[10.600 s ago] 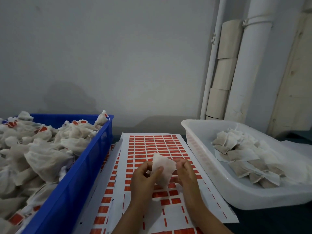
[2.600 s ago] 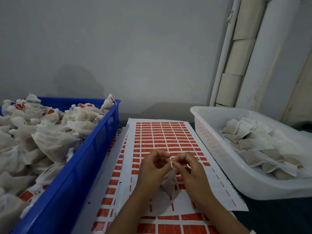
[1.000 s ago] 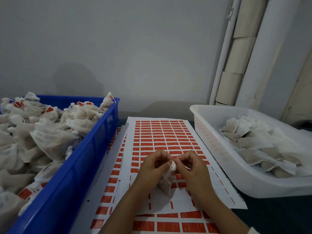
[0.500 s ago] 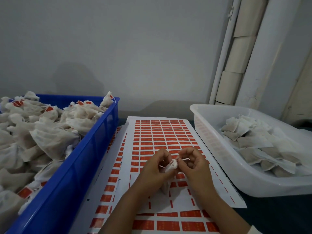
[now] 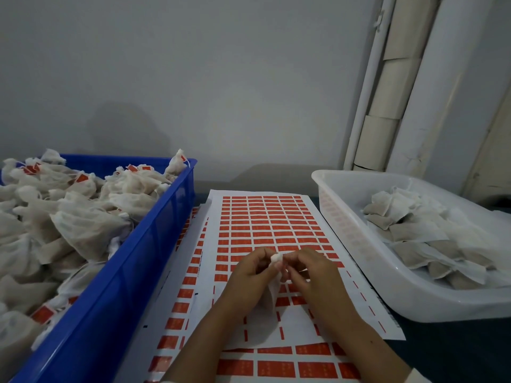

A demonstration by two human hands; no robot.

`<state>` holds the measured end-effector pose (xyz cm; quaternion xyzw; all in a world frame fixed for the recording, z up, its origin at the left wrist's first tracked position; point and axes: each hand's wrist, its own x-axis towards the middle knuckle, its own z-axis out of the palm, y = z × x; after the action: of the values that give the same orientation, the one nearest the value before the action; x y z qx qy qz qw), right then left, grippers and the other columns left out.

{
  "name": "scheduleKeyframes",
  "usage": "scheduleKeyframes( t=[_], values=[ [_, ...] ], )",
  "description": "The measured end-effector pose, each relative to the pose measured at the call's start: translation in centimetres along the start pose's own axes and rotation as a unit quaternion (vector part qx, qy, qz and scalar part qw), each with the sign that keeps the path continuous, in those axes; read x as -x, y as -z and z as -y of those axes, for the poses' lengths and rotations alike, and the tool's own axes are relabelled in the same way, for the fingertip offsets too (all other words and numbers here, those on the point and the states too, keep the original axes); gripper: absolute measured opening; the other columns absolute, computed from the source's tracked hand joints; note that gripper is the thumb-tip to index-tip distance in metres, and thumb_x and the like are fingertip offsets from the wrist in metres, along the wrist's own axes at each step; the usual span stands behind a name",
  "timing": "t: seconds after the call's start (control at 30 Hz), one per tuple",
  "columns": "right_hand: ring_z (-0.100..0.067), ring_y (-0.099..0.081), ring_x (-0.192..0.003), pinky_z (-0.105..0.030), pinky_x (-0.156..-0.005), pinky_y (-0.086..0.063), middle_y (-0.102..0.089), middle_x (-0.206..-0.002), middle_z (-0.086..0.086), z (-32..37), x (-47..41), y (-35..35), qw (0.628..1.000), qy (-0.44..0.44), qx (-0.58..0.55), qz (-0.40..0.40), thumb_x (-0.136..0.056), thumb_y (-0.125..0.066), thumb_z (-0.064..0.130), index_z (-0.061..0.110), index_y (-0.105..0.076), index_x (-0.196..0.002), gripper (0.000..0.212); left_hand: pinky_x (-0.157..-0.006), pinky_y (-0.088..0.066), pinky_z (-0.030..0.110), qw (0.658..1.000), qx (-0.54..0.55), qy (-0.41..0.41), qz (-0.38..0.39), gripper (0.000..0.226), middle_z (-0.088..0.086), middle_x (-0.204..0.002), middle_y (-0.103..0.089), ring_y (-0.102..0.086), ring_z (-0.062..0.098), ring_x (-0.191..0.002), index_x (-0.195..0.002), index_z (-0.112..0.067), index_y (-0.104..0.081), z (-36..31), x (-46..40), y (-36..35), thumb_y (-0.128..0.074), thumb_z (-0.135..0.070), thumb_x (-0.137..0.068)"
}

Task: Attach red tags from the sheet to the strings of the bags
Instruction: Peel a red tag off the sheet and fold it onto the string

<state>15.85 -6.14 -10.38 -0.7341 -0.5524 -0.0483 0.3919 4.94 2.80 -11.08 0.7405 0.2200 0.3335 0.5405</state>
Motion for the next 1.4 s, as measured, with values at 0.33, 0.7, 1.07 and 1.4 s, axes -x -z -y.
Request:
scheduleKeyframes(
  t=[0.33, 0.7, 1.07, 1.4],
  values=[
    [-0.001, -0.052, -0.070, -0.002, -0.071, -0.037, -0.061, -0.090, 0.007, 0.2, -0.2, 0.7, 0.995, -0.014, 0.085, 0.042, -0.091, -0.054, 0.030, 0.022, -0.055, -0.095, 0.009, -0.060, -0.045, 0.004, 1.000, -0.021, 0.000, -0.005, 0.010, -0.020, -0.079, -0.066, -0.062, -0.006, -0.080, -0.090, -0.027, -0.059, 0.1, -0.2, 0.0, -0.051, -0.033, -0.092],
    [-0.003, -0.049, -0.053, -0.004, -0.057, -0.035, -0.044, -0.061, 0.018, 0.5, -0.2, 0.9, 0.997, -0.050, 0.051, -0.025, -0.086, -0.062, 0.021, 0.024, -0.046, -0.076, 0.019, -0.053, -0.041, 0.000, 0.997, -0.021, -0.024, -0.064, 0.016, -0.022, -0.070, -0.065, -0.061, -0.007, -0.073, -0.083, -0.020, -0.059, 0.3, -0.6, 0.2, -0.049, -0.026, -0.094],
    [0.000, -0.059, -0.066, -0.004, -0.061, -0.044, -0.055, -0.073, 0.020, -0.3, 0.2, 0.7, 0.996, -0.079, -0.029, -0.036, -0.089, -0.056, 0.027, 0.032, -0.044, -0.077, 0.017, -0.053, -0.039, -0.003, 0.999, -0.018, -0.005, -0.036, 0.010, -0.025, -0.070, -0.065, -0.060, -0.010, -0.075, -0.085, -0.025, -0.057, 0.4, -0.6, 0.4, -0.052, -0.029, -0.092],
    [0.006, -0.038, -0.108, -0.014, -0.099, -0.026, -0.036, -0.118, 0.028, 0.0, 0.2, 0.4, 0.999, -0.003, 0.012, 0.039, -0.094, -0.039, 0.039, 0.037, -0.041, -0.124, 0.030, -0.055, -0.043, 0.002, 1.000, -0.009, 0.009, -0.005, 0.007, -0.022, -0.071, -0.067, -0.062, -0.009, -0.074, -0.086, -0.026, -0.060, 0.2, -0.3, 0.3, -0.055, -0.023, -0.091]
  ],
)
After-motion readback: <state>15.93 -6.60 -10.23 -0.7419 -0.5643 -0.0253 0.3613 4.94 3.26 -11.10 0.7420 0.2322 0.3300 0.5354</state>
